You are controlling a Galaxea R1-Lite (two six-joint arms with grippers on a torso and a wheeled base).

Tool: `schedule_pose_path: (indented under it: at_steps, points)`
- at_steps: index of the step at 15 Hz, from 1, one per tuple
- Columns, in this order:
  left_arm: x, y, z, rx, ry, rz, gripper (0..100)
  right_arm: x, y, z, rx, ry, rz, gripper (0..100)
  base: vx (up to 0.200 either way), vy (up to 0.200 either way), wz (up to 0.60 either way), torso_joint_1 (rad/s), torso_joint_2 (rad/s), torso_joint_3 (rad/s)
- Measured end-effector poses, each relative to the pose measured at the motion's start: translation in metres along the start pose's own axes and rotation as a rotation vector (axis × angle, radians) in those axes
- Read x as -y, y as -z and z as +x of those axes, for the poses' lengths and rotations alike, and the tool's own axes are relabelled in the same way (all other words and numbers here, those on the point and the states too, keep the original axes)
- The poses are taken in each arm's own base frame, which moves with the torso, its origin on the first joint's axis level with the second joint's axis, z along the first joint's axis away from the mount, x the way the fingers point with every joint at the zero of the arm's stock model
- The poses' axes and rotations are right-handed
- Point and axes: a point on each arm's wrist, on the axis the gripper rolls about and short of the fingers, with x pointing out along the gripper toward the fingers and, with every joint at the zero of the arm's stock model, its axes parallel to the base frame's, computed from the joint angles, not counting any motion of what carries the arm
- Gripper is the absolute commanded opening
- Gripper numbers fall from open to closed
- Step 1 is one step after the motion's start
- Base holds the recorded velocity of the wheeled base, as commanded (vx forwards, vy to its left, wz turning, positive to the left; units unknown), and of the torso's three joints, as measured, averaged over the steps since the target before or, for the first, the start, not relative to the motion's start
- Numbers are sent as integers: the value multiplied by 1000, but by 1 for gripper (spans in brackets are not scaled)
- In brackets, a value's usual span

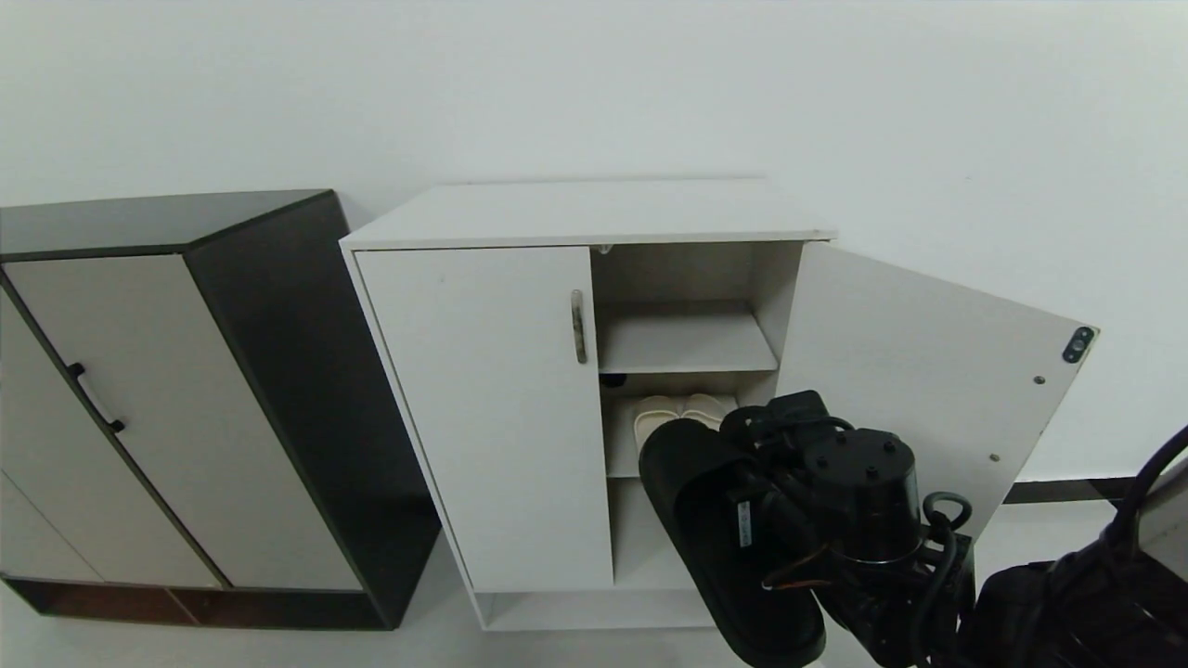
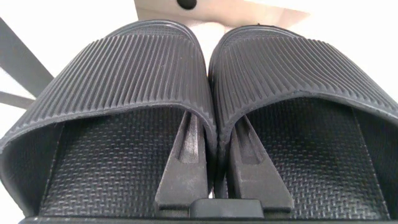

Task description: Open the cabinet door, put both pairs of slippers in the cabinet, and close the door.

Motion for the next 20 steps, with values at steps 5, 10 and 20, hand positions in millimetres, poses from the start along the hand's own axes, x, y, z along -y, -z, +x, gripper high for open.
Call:
schedule_pose_path:
  at_steps: [5, 10, 20]
  points:
    - [0, 0, 0, 0, 0, -1, 0, 0, 1, -1, 2, -3, -5, 0, 0, 0, 0, -103, 455, 344]
    - [0, 0, 0, -1, 1, -1, 0, 0, 2, -1, -1, -4, -8, 0, 0, 0, 0, -35, 362, 326]
    - [0, 0, 0, 0, 0, 0, 0, -4, -4, 5, -9, 51, -77, 0, 0, 0, 0, 0, 16, 15]
